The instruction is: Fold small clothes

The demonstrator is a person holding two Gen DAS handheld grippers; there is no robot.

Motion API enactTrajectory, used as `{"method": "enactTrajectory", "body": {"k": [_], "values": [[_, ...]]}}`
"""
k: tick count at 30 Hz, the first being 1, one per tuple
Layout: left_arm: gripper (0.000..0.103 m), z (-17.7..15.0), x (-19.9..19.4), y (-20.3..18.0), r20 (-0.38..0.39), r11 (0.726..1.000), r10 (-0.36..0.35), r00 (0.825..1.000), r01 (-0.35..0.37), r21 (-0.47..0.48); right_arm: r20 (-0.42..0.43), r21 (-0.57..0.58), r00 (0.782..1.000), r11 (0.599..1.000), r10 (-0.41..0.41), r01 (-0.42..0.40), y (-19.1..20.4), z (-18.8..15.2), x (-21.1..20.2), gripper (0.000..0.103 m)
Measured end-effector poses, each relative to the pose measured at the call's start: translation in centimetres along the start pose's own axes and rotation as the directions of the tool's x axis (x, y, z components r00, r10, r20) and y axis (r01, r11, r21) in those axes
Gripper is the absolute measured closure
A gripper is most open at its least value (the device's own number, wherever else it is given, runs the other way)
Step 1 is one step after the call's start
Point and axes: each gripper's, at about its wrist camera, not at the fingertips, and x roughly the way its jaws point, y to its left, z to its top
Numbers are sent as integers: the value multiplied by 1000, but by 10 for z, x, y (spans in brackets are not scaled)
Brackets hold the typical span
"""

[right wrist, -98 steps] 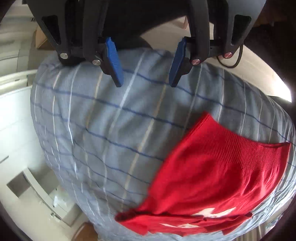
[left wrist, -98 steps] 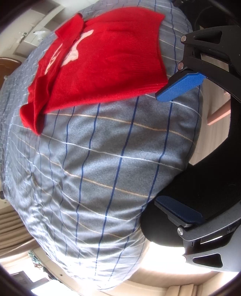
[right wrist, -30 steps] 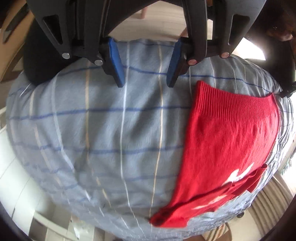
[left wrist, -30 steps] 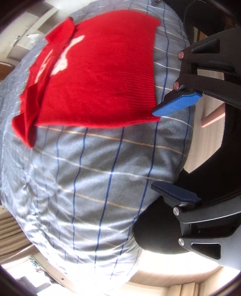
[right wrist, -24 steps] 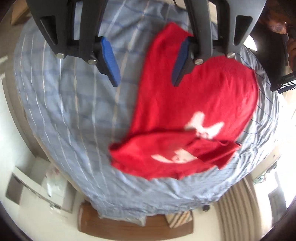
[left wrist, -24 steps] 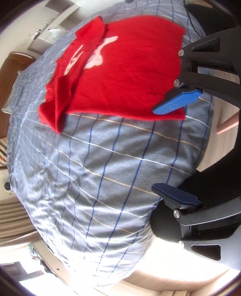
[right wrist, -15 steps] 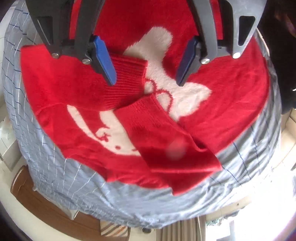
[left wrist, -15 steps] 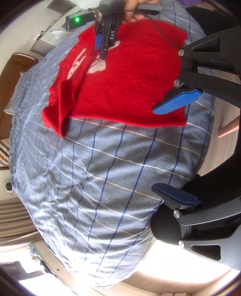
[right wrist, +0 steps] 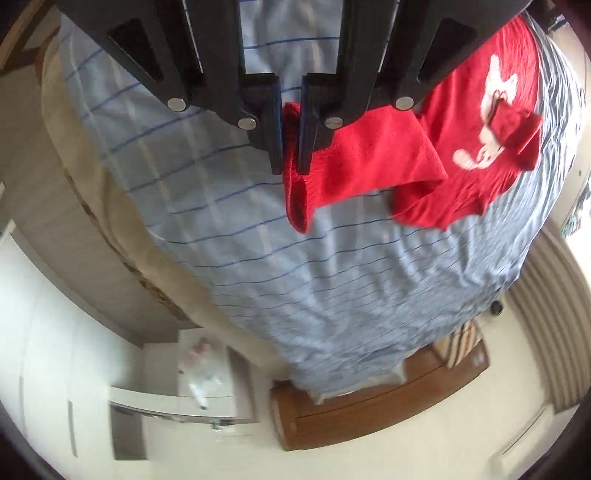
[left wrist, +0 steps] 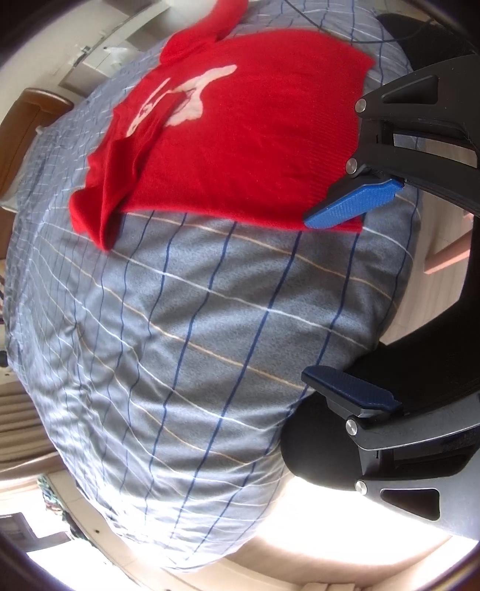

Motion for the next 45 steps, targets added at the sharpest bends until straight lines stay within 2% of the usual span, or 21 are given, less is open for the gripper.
{"method": "enactTrajectory", "body": {"k": [4, 9, 13, 18, 21, 25, 26, 28, 30, 32, 34, 36, 38, 40, 41, 43, 44, 45], "values": [[24, 1, -4, -27, 7, 997, -6, 1000, 6, 75, -17, 105, 996, 991, -85, 86, -62, -12, 3, 96], [24, 3, -12, -41, 19, 993, -11, 1000, 9, 118, -91, 231, 993, 968, -78, 97, -108, -50, 29, 97], [24, 4, -16, -40, 34, 992, 14, 999, -18, 124, -101, 337, 992, 936, -73, 103, -136, -69, 36, 97], [24, 2, -13, -34, 25, 992, 41, 999, -44, 117, -95, 383, 994, 919, -59, 91, -147, -76, 40, 98], [24, 2, -11, -33, 21, 991, 47, 999, -50, 122, -77, 422, 997, 905, -27, 57, -156, -81, 40, 99], [24, 5, -13, -37, 36, 985, 56, 998, -62, 163, -64, 414, 997, 907, -53, 75, -162, -83, 28, 98], [24, 8, -13, -38, 44, 982, 59, 997, -66, 179, -66, 408, 996, 909, -58, 80, -163, -84, 23, 93], [24, 16, -16, -43, 69, 976, 60, 996, -73, 206, -57, 392, 995, 915, -85, 100, -161, -86, 9, 90], [23, 28, -21, -49, 100, 972, 50, 994, -72, 223, -43, 352, 990, 925, -137, 143, -152, -89, -7, 76], [16, 40, -25, -56, 126, 970, 30, 992, -60, 237, -16, 299, 978, 933, -207, 202, -134, -96, -24, 49], [10, 50, -25, -64, 140, 967, 1, 990, -36, 251, 22, 243, 975, 947, -220, 208, -111, -108, -39, 47], [10, 58, -23, -75, 132, 964, -30, 991, -6, 267, 59, 185, 978, 964, -202, 188, -83, -122, -51, 46], [9, 63, -21, -86, 112, 960, -73, 991, 40, 278, 105, 126, 978, 978, -180, 166, -57, -139, -61, 39], [6, 64, -21, -96, 78, 952, -136, 988, 108, 285, 145, 73, 976, 985, -164, 154, -36, -156, -69, 37], [5, 63, -20, -101, 51, 943, -182, 982, 160, 293, 159, 55, 975, 987, -157, 150, -28, -163, -71, 37], [5, 56, -19, -111, -13, 911, -300, 954, 291, 291, 173, 41, 975, 990, -141, 135, -18, -176, -74, 37], [5, 49, -18, -117, -29, 897, -344, 938, 338, 287, 182, 45, 975, 991, -129, 123, -15, -179, -77, 37], [5, 43, -17, -122, -28, 890, -361, 932, 353, 288, 197, 49, 973, 992, -122, 115, -11, -181, -80, 37]]}}
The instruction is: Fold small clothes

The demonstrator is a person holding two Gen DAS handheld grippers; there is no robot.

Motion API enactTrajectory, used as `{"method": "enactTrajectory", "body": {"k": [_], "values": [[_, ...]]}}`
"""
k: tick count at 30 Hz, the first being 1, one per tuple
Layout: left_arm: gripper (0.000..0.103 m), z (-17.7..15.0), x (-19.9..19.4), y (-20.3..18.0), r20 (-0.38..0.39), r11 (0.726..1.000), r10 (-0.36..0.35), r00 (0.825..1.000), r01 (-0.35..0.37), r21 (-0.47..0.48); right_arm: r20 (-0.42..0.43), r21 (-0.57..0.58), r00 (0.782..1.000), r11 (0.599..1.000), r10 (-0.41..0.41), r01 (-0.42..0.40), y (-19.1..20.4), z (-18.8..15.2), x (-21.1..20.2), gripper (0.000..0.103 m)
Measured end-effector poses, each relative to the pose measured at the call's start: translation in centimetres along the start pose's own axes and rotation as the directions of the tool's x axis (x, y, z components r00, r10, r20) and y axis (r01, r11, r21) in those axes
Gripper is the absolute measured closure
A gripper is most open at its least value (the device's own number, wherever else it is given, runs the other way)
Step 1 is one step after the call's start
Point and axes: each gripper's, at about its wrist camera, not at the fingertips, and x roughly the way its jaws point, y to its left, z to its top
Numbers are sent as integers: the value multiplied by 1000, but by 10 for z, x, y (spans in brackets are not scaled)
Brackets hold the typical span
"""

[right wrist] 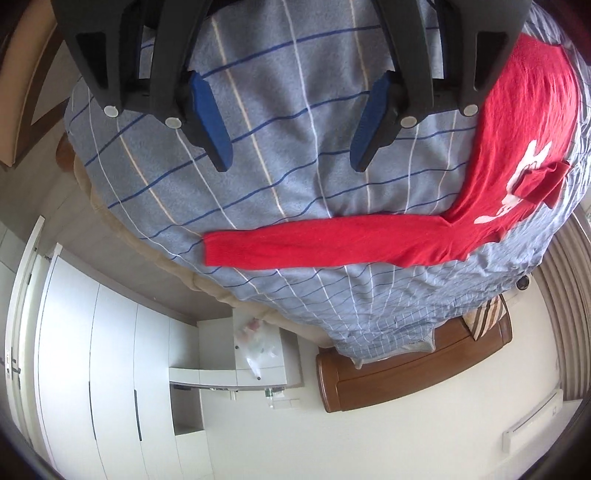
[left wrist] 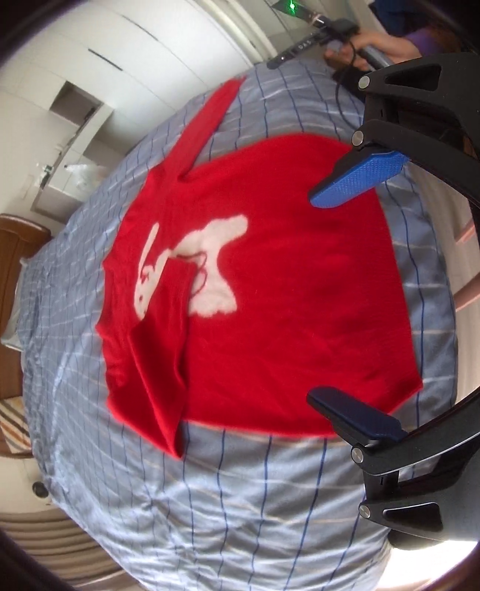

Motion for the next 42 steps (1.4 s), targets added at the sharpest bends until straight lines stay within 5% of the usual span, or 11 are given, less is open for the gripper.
{"method": "enactTrajectory", "body": {"k": [5, 10, 13, 17, 19, 25, 29, 33, 35, 38, 42], "values": [[5, 14, 23, -21, -89, 984, 113, 990, -99, 148, 51, -32, 999, 999, 13, -11, 15, -7, -11, 33], [5, 69, 19, -28, 92, 914, 273, 958, -288, 286, 36, -35, 999, 999, 30, -29, 24, -11, -6, 32], [4, 100, 40, -52, 88, 866, 228, 970, -243, 436, 22, -22, 999, 999, 29, -28, 25, -14, -3, 32], [5, 110, 92, -78, 48, 725, 258, 965, -226, 651, 8, -10, 1000, 1000, 21, -21, 25, -16, 2, 32], [16, 104, 113, -81, 17, 644, 286, 958, -205, 737, 11, 2, 1000, 1000, 19, -19, 22, -17, 0, 32], [24, 93, 147, -78, -45, 551, 339, 940, -160, 819, 5, 75, 1000, 997, 21, -21, 7, -16, 3, 31], [42, 103, 153, -71, -83, 620, 301, 950, -129, 774, -33, 89, 998, 995, 46, -43, 8, -18, 10, 31], [93, 109, 151, -67, -116, 707, 232, 966, -85, 702, -34, 62, 998, 997, 51, -49, 14, -20, 10, 31], [95, 114, 139, -60, -83, 748, 196, 977, -94, 657, -39, 57, 998, 997, 49, -47, 15, -20, 11, 31], [95, 139, 99, -21, 14, 858, 158, 987, -144, 494, -40, 57, 998, 997, 49, -47, 16, -20, 11, 31], [95, 176, 26, 94, 155, 956, 254, 955, -272, 110, -32, 59, 998, 997, 46, -44, 15, -20, 13, 31]]}}
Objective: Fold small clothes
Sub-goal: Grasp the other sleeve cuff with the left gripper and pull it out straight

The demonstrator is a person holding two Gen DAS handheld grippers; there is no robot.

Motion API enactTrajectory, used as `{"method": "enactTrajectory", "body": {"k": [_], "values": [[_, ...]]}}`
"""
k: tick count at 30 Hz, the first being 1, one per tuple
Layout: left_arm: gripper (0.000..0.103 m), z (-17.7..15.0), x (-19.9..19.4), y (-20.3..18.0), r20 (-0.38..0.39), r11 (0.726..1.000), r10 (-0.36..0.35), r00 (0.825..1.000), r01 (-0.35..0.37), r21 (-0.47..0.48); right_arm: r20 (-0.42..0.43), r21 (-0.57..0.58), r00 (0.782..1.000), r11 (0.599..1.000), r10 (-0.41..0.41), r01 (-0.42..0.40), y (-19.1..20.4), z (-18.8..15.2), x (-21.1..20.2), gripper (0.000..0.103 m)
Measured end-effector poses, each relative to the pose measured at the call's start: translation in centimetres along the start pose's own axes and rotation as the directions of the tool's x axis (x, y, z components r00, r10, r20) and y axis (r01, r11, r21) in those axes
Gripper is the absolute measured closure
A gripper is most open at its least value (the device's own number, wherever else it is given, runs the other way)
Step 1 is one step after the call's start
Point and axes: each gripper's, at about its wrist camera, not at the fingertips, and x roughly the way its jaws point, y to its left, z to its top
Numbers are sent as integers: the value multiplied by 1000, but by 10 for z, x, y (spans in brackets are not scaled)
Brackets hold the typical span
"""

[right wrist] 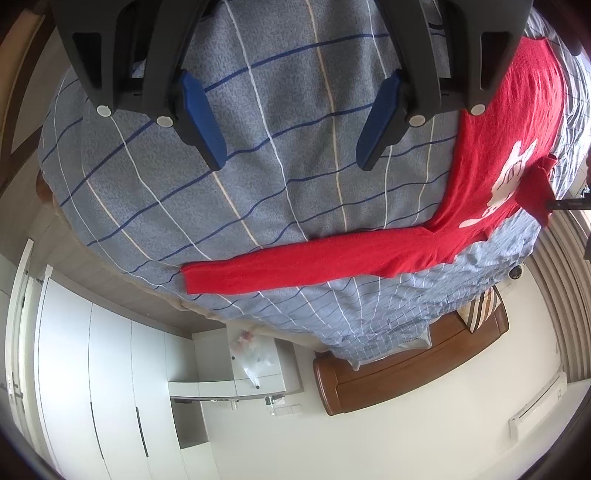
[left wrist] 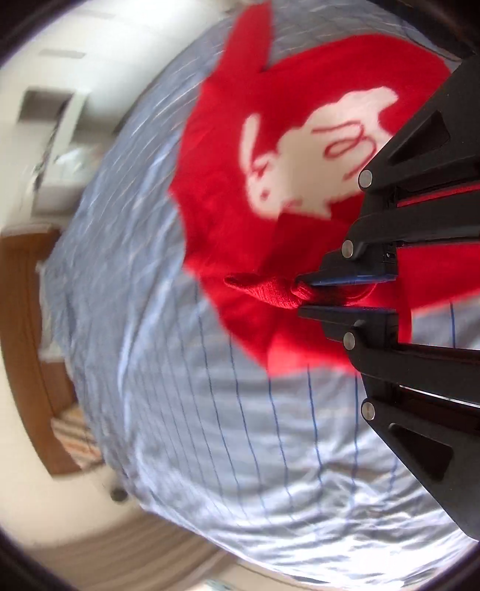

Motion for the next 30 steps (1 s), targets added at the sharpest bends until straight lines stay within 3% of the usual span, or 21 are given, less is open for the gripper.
{"method": "enactTrajectory", "body": {"k": [2, 4, 8, 9, 13, 18, 20, 30], "values": [[95, -1, -13, 71, 16, 977, 126, 992, -121, -177, -7, 2, 1000, 1000, -2, 2, 0, -1, 2, 31], [96, -15, -22, 131, -13, 920, 239, 971, -231, -316, -13, 3, 1000, 1000, -3, 3, 1, -1, 3, 31], [96, -60, -21, 199, -111, 807, 403, 908, -410, -425, -20, -10, 1000, 1000, -8, 8, 5, -2, 6, 31], [96, -72, -18, 208, -137, 786, 420, 897, -435, -439, -22, -16, 1000, 1000, -10, 9, 7, -2, 6, 31], [97, -117, 5, 228, -225, 734, 421, 879, -476, -485, -21, -43, 1000, 999, -17, 16, 13, -4, 7, 31], [97, -161, 31, 241, -316, 664, 352, 881, -474, -579, -21, -50, 999, 998, -26, 25, 13, -5, 6, 31], [97, -168, 33, 240, -317, 651, 349, 882, -471, -595, -20, -42, 999, 999, -32, 31, 11, -4, 6, 31], [97, -172, 44, 241, -325, 657, 340, 883, -470, -590, -24, -34, 999, 999, -39, 38, 8, -4, 5, 31]]}}
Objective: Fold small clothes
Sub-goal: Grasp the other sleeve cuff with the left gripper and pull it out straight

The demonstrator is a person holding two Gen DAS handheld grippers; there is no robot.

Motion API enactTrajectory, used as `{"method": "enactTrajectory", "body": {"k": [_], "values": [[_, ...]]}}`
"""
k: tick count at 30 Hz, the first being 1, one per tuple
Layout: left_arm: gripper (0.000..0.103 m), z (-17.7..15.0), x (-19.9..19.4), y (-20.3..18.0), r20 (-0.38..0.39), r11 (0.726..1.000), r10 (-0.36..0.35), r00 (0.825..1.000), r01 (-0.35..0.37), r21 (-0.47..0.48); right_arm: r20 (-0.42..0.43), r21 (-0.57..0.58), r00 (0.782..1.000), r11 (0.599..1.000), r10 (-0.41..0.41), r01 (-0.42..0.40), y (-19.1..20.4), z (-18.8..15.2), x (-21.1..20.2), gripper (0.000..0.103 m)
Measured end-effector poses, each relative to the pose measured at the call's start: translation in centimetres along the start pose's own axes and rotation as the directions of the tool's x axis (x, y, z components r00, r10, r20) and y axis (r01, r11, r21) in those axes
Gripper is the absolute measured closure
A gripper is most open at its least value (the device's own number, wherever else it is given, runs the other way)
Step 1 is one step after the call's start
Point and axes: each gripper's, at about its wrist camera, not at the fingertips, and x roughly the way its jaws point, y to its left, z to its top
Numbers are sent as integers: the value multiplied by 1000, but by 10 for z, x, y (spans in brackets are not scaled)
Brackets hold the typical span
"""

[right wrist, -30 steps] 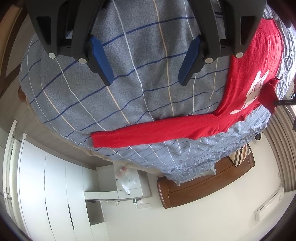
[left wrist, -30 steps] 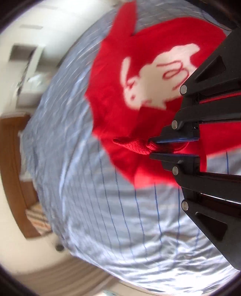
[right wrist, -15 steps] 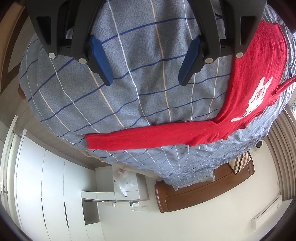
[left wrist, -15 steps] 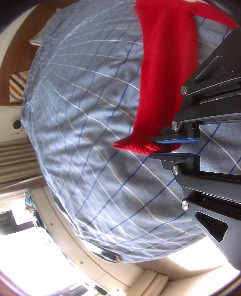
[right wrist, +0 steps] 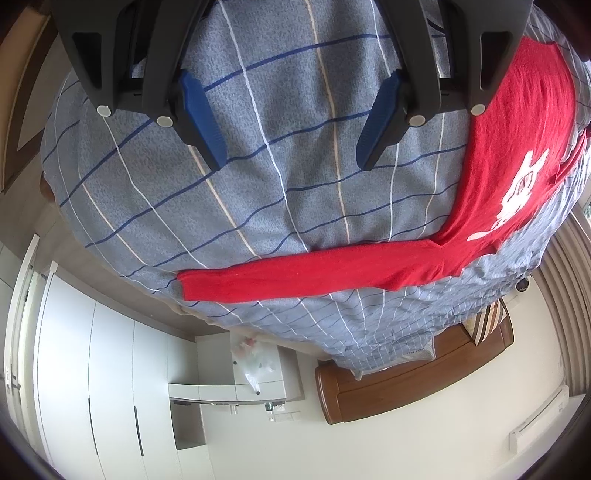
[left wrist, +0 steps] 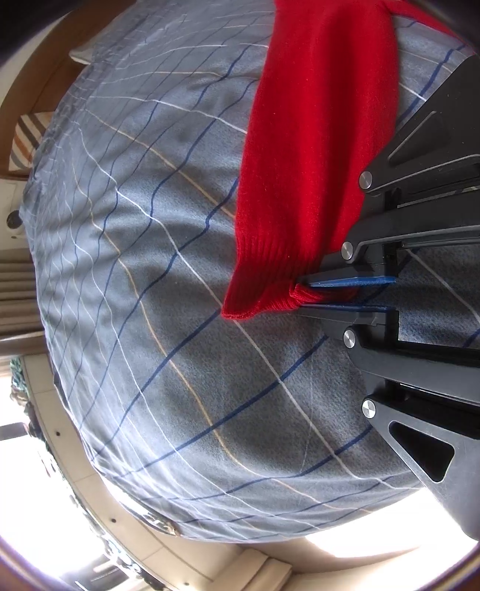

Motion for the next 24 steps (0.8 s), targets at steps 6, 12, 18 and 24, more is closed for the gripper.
{"method": "enactTrajectory", "body": {"k": [6, 12, 18, 24], "values": [[97, -2, 2, 0, 7, 1000, 2, 1000, -2, 9, -1, 8, 1000, 1000, 2, -2, -2, 0, -1, 31], [97, -2, 3, 2, 7, 999, -15, 1000, 15, 29, -5, 7, 1000, 1000, 2, -2, -2, 0, 1, 31], [96, -4, 2, 5, 14, 999, -26, 1000, 26, 22, -11, 0, 1000, 1000, 3, -3, 1, 0, 4, 31], [93, -5, 1, 13, 19, 998, -56, 998, 56, -10, -8, 5, 1000, 1000, 4, -4, 2, 0, 4, 31]]}}
